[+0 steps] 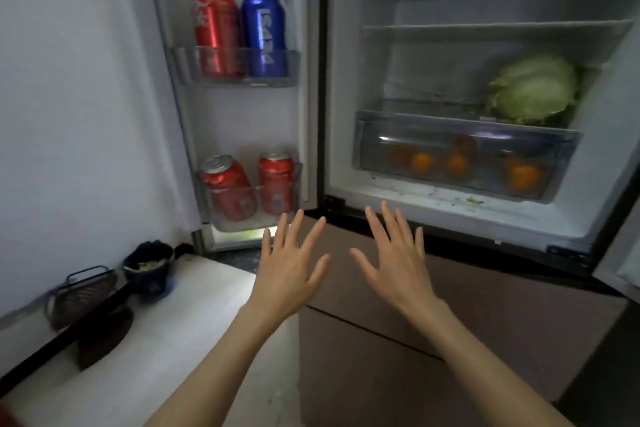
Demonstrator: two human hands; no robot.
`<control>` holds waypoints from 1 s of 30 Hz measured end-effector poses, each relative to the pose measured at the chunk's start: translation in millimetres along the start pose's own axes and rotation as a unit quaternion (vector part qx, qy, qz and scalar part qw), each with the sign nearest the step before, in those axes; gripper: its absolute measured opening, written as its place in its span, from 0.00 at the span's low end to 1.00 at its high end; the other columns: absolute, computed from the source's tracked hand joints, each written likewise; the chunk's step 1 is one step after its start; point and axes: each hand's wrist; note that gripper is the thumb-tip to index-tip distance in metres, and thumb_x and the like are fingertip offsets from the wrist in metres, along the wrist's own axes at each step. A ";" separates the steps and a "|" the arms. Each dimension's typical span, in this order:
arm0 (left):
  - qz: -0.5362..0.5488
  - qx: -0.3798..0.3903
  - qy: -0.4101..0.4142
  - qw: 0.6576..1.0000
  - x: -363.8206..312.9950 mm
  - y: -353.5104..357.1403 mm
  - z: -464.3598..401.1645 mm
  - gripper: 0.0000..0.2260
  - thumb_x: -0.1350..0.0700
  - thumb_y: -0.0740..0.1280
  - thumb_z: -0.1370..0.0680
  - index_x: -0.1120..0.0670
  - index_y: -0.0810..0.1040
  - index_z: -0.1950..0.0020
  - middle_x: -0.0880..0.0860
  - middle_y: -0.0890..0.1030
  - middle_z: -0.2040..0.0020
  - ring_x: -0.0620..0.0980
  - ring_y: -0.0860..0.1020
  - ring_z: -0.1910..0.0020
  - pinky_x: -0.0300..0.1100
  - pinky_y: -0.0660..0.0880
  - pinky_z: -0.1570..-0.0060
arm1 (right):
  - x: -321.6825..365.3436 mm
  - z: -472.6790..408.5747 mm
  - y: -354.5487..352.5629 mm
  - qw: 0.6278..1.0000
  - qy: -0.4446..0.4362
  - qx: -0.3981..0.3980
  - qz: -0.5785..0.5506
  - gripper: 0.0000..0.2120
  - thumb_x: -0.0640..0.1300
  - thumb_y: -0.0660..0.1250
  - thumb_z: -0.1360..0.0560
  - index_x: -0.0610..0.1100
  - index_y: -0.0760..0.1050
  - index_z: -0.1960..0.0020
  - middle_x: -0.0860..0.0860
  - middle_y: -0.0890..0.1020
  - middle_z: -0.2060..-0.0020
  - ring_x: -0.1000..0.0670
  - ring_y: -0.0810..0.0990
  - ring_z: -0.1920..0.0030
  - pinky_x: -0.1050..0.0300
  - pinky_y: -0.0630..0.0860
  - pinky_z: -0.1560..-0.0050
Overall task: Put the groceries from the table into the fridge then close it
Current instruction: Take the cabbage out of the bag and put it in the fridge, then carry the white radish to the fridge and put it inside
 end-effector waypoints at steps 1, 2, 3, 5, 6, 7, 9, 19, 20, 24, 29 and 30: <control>-0.029 0.011 -0.011 0.999 19.8 -4.3 17.5 0.31 0.35 0.36 0.28 0.41 0.42 0.25 0.51 0.44 0.22 0.53 0.40 0.24 0.53 0.41 0.28 | 19.9 7.4 9.7 1.000 -0.010 0.017 -0.008 0.33 0.60 0.55 0.22 0.54 0.42 0.24 0.51 0.42 0.24 0.50 0.38 0.25 0.43 0.38 0.27; -0.046 0.014 -0.028 0.998 40.6 -11.6 35.1 0.33 0.35 0.35 0.30 0.41 0.43 0.25 0.51 0.44 0.22 0.54 0.41 0.24 0.53 0.42 0.28 | 41.0 14.8 19.2 0.999 -0.024 0.031 -0.014 0.33 0.60 0.55 0.22 0.54 0.41 0.24 0.52 0.42 0.24 0.50 0.38 0.25 0.42 0.38 0.27; -0.050 0.011 -0.049 0.997 62.2 -20.4 51.9 0.34 0.35 0.34 0.31 0.41 0.44 0.24 0.51 0.44 0.22 0.54 0.41 0.24 0.53 0.43 0.28 | 62.7 21.7 28.7 0.998 -0.042 0.041 -0.020 0.33 0.59 0.55 0.22 0.54 0.41 0.24 0.52 0.41 0.24 0.49 0.37 0.25 0.42 0.38 0.27; -0.051 -0.005 -0.087 0.995 105.4 -42.8 90.0 0.34 0.35 0.35 0.30 0.42 0.46 0.24 0.51 0.45 0.22 0.54 0.42 0.24 0.53 0.43 0.28 | 112.2 34.8 46.8 0.994 -0.083 0.056 -0.038 0.33 0.59 0.55 0.22 0.54 0.42 0.24 0.52 0.42 0.24 0.49 0.38 0.25 0.42 0.37 0.28; -0.057 -0.009 -0.104 0.993 125.3 -52.9 111.4 0.34 0.36 0.35 0.30 0.42 0.46 0.24 0.51 0.45 0.22 0.54 0.43 0.24 0.53 0.42 0.27 | 138.2 41.8 55.9 0.992 -0.103 0.059 -0.050 0.33 0.59 0.54 0.22 0.54 0.43 0.24 0.52 0.42 0.24 0.49 0.38 0.25 0.42 0.37 0.28; -0.064 -0.009 -0.122 0.990 144.3 -62.0 134.7 0.34 0.36 0.35 0.30 0.42 0.45 0.24 0.51 0.45 0.22 0.53 0.42 0.24 0.52 0.41 0.28 | 165.5 49.7 65.2 0.989 -0.121 0.061 -0.063 0.32 0.60 0.54 0.22 0.54 0.44 0.24 0.52 0.43 0.24 0.49 0.39 0.24 0.43 0.37 0.28; -0.060 -0.006 -0.167 0.984 179.9 -76.3 185.2 0.32 0.36 0.36 0.28 0.42 0.45 0.24 0.50 0.45 0.22 0.52 0.41 0.24 0.51 0.39 0.28 | 222.3 68.5 83.0 0.983 -0.152 0.062 -0.085 0.32 0.61 0.53 0.22 0.54 0.45 0.24 0.52 0.45 0.24 0.49 0.41 0.24 0.44 0.36 0.29; 0.005 -0.009 -0.466 0.885 315.4 -137.0 439.3 0.26 0.43 0.53 0.20 0.43 0.47 0.24 0.50 0.44 0.22 0.52 0.40 0.24 0.56 0.40 0.27 | 480.7 199.7 173.1 0.914 -0.302 0.210 -0.170 0.32 0.59 0.56 0.23 0.51 0.48 0.24 0.50 0.49 0.24 0.47 0.45 0.24 0.39 0.44 0.28; -0.001 -0.016 -0.490 0.872 327.6 -145.7 460.1 0.26 0.43 0.53 0.20 0.43 0.47 0.24 0.50 0.44 0.22 0.52 0.40 0.24 0.56 0.40 0.27 | 503.0 208.4 178.1 0.905 -0.324 0.214 -0.176 0.32 0.60 0.56 0.23 0.50 0.50 0.24 0.49 0.51 0.24 0.46 0.47 0.24 0.38 0.47 0.28; -0.012 -0.050 -0.556 0.829 366.9 -172.5 538.5 0.26 0.44 0.53 0.20 0.44 0.47 0.24 0.51 0.44 0.22 0.52 0.39 0.24 0.54 0.39 0.27 | 590.6 240.3 196.9 0.862 -0.408 0.236 -0.186 0.34 0.63 0.49 0.27 0.48 0.56 0.25 0.46 0.58 0.25 0.43 0.53 0.25 0.36 0.54 0.31; -0.019 -0.060 -0.628 0.776 413.7 -184.5 613.2 0.26 0.41 0.50 0.20 0.42 0.44 0.24 0.50 0.41 0.23 0.50 0.36 0.25 0.52 0.36 0.29 | 689.1 272.0 231.0 0.805 -0.481 0.280 -0.206 0.32 0.57 0.58 0.23 0.50 0.50 0.24 0.48 0.51 0.24 0.45 0.46 0.24 0.39 0.47 0.28; -0.023 -0.061 -0.637 0.768 427.4 -188.8 624.8 0.26 0.41 0.50 0.20 0.42 0.45 0.24 0.50 0.41 0.22 0.50 0.36 0.25 0.53 0.36 0.29 | 708.8 276.1 238.7 0.794 -0.495 0.283 -0.210 0.32 0.58 0.58 0.23 0.50 0.49 0.24 0.48 0.50 0.24 0.45 0.45 0.24 0.39 0.47 0.28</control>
Point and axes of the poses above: each hand's wrist, its own z-axis away from the middle knuckle, its own y-axis out of the palm, x = y × z
